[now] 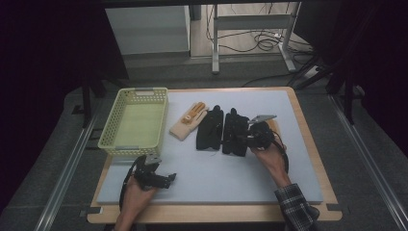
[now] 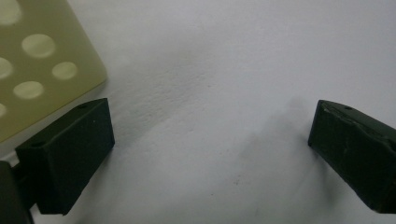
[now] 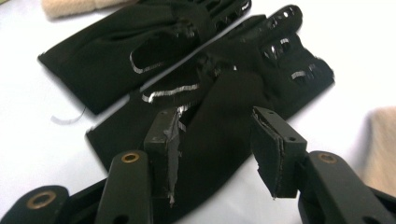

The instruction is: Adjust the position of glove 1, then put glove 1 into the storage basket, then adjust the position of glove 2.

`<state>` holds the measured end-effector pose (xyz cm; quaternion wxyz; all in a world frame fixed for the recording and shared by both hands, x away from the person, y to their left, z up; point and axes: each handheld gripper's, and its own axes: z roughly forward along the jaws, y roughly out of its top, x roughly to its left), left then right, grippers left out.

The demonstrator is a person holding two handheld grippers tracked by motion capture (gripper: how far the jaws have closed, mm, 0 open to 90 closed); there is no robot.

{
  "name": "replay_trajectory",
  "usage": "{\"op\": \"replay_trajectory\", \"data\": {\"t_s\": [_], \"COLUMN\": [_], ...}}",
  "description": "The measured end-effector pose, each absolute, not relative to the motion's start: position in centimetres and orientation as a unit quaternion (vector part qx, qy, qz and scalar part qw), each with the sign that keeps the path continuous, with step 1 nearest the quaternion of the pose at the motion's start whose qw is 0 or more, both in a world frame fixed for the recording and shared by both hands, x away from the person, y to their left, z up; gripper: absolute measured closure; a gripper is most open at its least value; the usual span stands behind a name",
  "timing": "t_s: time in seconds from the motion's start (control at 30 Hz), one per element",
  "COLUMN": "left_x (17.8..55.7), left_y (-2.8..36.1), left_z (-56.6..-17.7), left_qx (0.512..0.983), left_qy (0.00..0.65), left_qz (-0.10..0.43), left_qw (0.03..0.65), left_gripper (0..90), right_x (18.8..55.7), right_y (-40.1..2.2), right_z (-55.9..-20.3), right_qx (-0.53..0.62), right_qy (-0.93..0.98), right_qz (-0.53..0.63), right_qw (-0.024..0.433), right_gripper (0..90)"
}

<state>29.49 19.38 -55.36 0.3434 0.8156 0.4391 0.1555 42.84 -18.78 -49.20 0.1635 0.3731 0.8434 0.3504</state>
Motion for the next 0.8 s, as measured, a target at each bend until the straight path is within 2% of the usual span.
{"op": "replay_trajectory", "data": {"t_s": [0.03,0.07,0.2,0.37,0.43,0.47,0.5,0.57,0.6,0.67,0.8], "left_x": [29.5,29.5,29.5,29.5,29.5,29.5,29.5,29.5,29.5,29.5,29.5], "left_y": [19.4,19.4,19.4,19.4,19.4,19.4,19.4,19.4,19.4,19.4,19.4], "left_z": [-55.4,-55.4,-55.4,-55.4,-55.4,-55.4,-55.4,-55.4,-55.4,-55.4,-55.4], "left_qx": [0.816,0.816,0.815,0.816,0.815,0.815,0.815,0.815,0.815,0.815,0.815], "left_qy": [0.439,0.439,0.439,0.439,0.440,0.439,0.439,0.439,0.439,0.439,0.439], "left_qz": [0.155,0.155,0.155,0.155,0.156,0.155,0.155,0.155,0.155,0.156,0.156], "left_qw": [0.343,0.343,0.344,0.344,0.345,0.344,0.344,0.344,0.344,0.344,0.344], "left_gripper": [0.7,0.7,0.7,0.7,0.7,0.6,0.8,0.8,0.8,0.8,0.8], "right_x": [42.8,43.6,45.2,46.6,47.0,47.0,46.9,46.6,46.5,46.4,46.1], "right_y": [-18.8,-18.1,-17.1,-16.4,-16.2,-16.2,-16.2,-16.2,-16.1,-16.1,-16.2], "right_z": [-49.2,-49.5,-50.4,-51.5,-51.8,-51.8,-51.8,-51.7,-51.6,-51.6,-51.2], "right_qx": [0.373,0.374,0.382,0.396,0.416,0.421,0.422,0.424,0.421,0.426,0.426], "right_qy": [0.843,0.845,0.846,0.849,0.840,0.838,0.837,0.837,0.839,0.836,0.834], "right_qz": [0.350,0.345,0.331,0.304,0.308,0.309,0.307,0.303,0.299,0.300,0.301], "right_qw": [0.163,0.166,0.169,0.175,0.160,0.160,0.164,0.167,0.173,0.171,0.179], "right_gripper": [51.0,44.6,35.3,33.4,36.4,47.8,51.8,70.1,73.8,78.3,80.3]}}
